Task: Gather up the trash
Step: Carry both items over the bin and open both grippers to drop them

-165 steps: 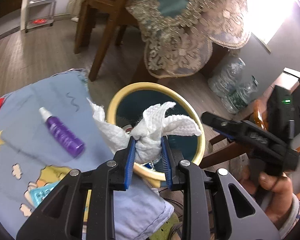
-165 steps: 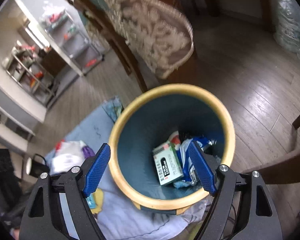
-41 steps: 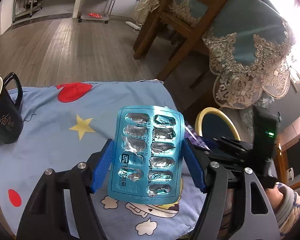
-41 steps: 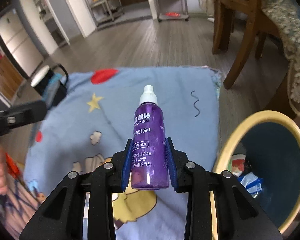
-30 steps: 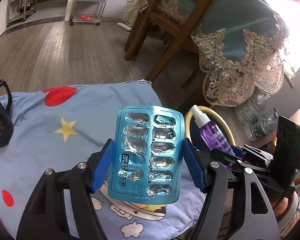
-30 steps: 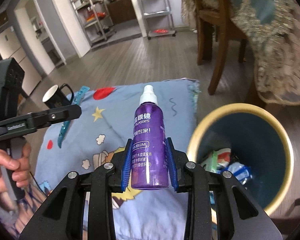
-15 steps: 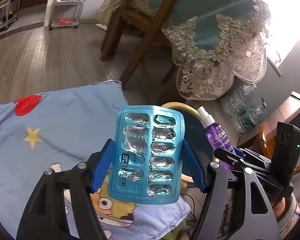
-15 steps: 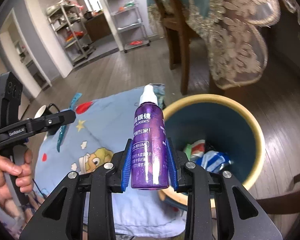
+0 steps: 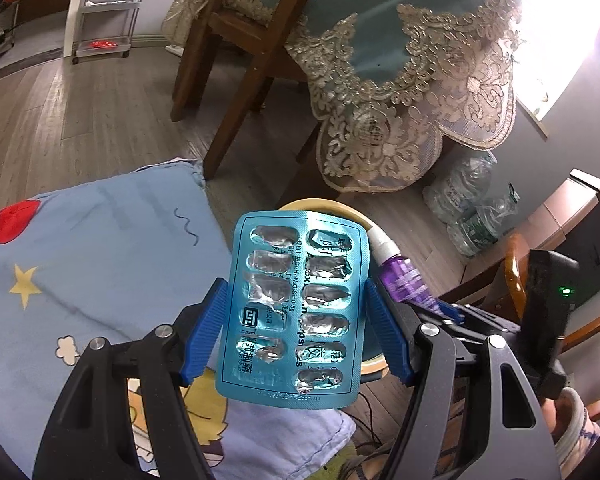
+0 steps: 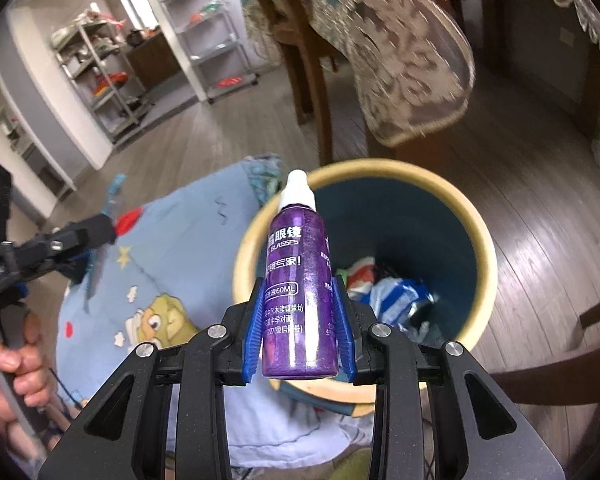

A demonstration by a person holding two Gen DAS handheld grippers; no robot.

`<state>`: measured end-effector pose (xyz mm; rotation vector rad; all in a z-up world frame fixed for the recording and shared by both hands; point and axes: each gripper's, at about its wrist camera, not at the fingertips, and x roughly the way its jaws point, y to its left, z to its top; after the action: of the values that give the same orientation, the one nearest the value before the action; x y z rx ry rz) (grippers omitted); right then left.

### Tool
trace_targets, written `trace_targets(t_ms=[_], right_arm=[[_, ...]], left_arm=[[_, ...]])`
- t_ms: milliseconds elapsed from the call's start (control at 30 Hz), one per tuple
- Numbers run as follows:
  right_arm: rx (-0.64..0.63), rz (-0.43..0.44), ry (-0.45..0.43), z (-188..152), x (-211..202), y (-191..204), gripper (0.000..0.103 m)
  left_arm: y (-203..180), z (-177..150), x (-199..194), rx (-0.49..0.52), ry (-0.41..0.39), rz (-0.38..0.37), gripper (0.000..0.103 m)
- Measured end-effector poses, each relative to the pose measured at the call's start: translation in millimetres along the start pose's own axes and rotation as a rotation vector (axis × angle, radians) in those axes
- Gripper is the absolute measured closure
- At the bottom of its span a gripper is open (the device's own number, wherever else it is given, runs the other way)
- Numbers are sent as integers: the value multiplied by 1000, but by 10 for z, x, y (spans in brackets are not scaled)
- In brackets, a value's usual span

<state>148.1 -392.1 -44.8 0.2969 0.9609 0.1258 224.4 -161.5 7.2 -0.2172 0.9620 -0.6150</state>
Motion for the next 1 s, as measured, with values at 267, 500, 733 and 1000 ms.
trace_targets(t_ms=[267,500,733,1000], right_arm=[[81,-45,62,-22,153,-157,66],[108,-69,-44,36,-166,-185,55],[162,-85,-164,119,-612,-353,43],[194,-78,-195,112,-709,-432,43]], left_arm=[[-114,20,179,11,23,-12,35],[-260,72,378,39,46,-30,35],[-476,95,698,61,83,-70,35],[-636,38,955,85,117,-96,34]])
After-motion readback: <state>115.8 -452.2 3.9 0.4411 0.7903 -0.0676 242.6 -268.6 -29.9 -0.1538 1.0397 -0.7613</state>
